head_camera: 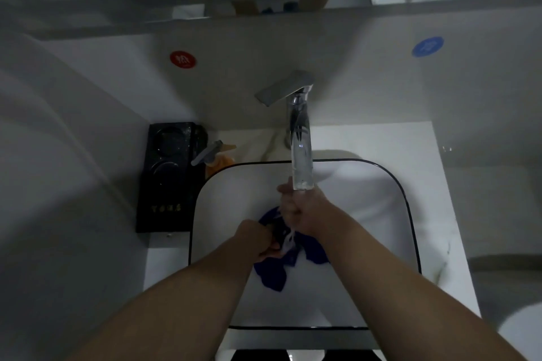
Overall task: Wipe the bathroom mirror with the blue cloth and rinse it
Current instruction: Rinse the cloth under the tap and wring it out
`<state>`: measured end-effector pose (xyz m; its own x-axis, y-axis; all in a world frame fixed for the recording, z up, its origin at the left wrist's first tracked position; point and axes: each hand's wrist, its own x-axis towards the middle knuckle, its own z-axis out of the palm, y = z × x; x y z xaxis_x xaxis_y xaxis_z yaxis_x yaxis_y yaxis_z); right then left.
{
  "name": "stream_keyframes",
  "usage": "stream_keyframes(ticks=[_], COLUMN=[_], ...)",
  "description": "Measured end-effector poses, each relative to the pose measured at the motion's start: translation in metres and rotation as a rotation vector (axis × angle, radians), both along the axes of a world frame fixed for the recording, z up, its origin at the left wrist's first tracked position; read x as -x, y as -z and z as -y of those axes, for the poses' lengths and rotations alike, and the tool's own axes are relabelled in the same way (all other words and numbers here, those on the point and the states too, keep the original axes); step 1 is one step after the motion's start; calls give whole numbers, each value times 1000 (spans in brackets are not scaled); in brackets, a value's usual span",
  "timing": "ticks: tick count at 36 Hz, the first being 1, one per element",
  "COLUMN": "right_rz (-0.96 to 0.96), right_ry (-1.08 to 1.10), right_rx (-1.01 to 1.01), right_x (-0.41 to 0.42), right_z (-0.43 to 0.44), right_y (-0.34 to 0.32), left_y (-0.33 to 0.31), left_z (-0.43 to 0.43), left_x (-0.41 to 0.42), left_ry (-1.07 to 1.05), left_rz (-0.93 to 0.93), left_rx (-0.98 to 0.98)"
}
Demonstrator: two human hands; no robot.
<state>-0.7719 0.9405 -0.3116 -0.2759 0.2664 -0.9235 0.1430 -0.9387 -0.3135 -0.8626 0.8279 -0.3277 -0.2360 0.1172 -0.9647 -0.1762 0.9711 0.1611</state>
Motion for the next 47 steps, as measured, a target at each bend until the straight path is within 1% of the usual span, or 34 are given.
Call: stream_keyframes(ticks=[4, 7, 8, 11, 14, 15, 16, 19, 20, 23, 24, 25, 27, 28, 29, 30, 31, 32, 34, 36, 37, 40, 41, 43, 45, 47], right_rz=[42, -24, -7, 90, 23, 26, 64, 250, 301, 336, 344, 368, 461, 516, 598, 680, 750, 763, 750, 708, 654, 542, 542, 547, 515, 478], right_ry=[48, 57, 20, -193, -359, -424, -493, -836, -906, -871, -841, -803, -690, -629, -623, -686, -772, -857, -1003, -1138, -1154, -1093, -1109, -1140, -1081, -1010], right_rx=[-66, -38, -30, -3, 154, 187, 177, -3, -65, -343, -457, -575, -841, -1001, -1160, -1252, -1269, -1235, -1171, -1184, -1187, -1069, -1031, -957, -854, -754], right_x=[1, -8, -10, -22, -40, -46, -51, -56, -56, -57, -58, -60, -68, -73, -77, -80, -80, -81, -82, -88, -90, -90, -91, -94, -98, -101], right_z=[11, 20, 22, 22, 22, 24, 25, 21, 19, 8, 5, 2, 1, 3, 5, 10, 14, 19, 27, 34, 37, 39, 38, 30, 18, 5], right_y=[6, 6, 2, 1, -4, -3, -1, 9, 10, 15, 14, 15, 16, 19, 19, 22, 22, 24, 30, 45, 51, 48, 45, 40, 40, 41], left_y=[-3, 3, 3, 5, 4, 5, 4, 1, -2, -6, -6, -5, -4, -5, -5, -5, -4, -2, 4, 9, 11, 13, 12, 11, 15, 21], left_z=[-1, 0, 0, 2, 1, 2, 3, 5, 4, 5, 6, 9, 17, 21, 25, 29, 31, 34, 38, 42, 42, 36, 34, 33, 36, 41], left_x=[-4, -4, -4, -5, -7, -7, -8, -7, -7, -8, -10, -14, -25, -32, -39, -45, -49, -51, -49, -44, -41, -29, -27, -24, -19, -14], left_ry=[-30, -34, -27, -42, -84, -84, -73, -74, -65, -63, 5, 134, 431, 529, 628, 744, 847, 914, 962, 983, 989, 993, 992, 996, 1020, 1076], left_rz=[-51, -54, -64, -62, -77, -85, -85, -87, -88, -118, -174, -274, -548, -661, -735, -772, -782, -764, -719, -704, -700, -690, -720, -852, -946, -961], left_rx=[74, 69, 72, 35, -12, -25, -30, -36, -41, -76, -97, -132, -233, -307, -358, -356, -315, -271, -221, -230, -250, -315, -332, -411, -515, -565])
